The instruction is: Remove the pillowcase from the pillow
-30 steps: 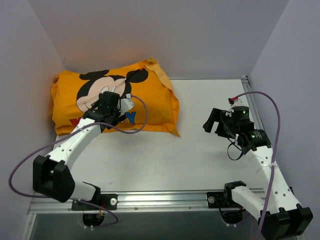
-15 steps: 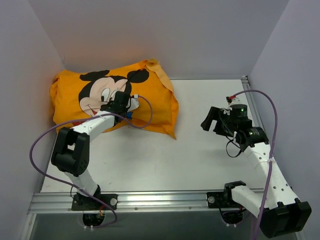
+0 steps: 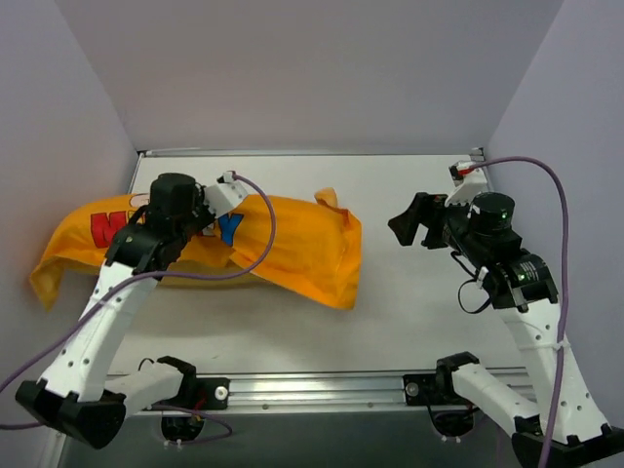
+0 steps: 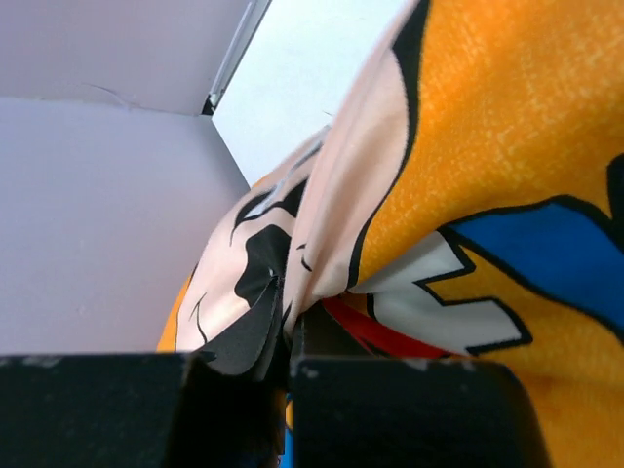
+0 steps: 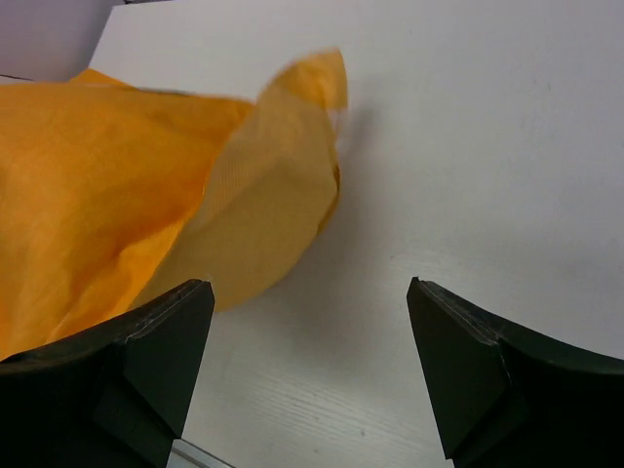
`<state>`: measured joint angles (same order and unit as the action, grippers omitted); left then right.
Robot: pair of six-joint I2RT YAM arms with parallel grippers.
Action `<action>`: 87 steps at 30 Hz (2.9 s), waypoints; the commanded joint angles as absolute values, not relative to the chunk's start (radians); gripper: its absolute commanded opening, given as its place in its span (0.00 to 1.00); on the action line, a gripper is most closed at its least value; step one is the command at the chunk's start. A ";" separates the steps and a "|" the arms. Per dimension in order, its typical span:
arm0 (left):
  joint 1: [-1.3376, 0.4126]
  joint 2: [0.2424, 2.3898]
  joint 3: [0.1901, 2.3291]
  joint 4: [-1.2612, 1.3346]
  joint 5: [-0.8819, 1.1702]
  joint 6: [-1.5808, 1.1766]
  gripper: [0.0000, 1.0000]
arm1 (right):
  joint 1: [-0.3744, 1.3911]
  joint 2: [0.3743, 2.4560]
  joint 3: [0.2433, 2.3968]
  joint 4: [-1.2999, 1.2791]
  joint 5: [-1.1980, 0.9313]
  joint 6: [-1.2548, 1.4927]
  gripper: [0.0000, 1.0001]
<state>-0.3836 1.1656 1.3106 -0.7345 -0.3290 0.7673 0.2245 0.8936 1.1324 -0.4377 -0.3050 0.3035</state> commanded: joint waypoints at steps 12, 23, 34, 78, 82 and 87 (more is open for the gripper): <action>-0.391 1.051 1.562 -1.025 -0.184 0.706 0.02 | 0.866 1.118 1.543 -0.405 0.030 -0.136 0.88; -0.390 1.117 1.592 -0.993 -0.164 0.676 0.02 | 1.095 1.074 1.416 -0.279 -0.132 -0.220 0.95; -0.388 1.163 1.646 -0.959 -0.202 0.635 0.02 | 1.686 1.065 1.206 -0.212 0.434 -0.080 1.00; -0.400 1.480 2.309 -0.969 -0.238 0.597 0.02 | 1.174 1.399 1.349 0.169 -0.566 0.454 0.00; -0.440 1.815 2.486 -1.017 -0.239 0.563 0.02 | 0.831 1.408 1.140 0.524 -0.771 0.834 0.00; -0.471 2.118 2.614 -1.095 -0.131 0.463 0.17 | 0.539 1.491 0.898 0.546 -0.795 0.871 0.00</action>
<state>-0.4389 1.9850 2.5652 -1.1572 -0.2211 0.5587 0.6724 1.4361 1.0256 0.4374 -0.6872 0.7288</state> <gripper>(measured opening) 0.084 0.056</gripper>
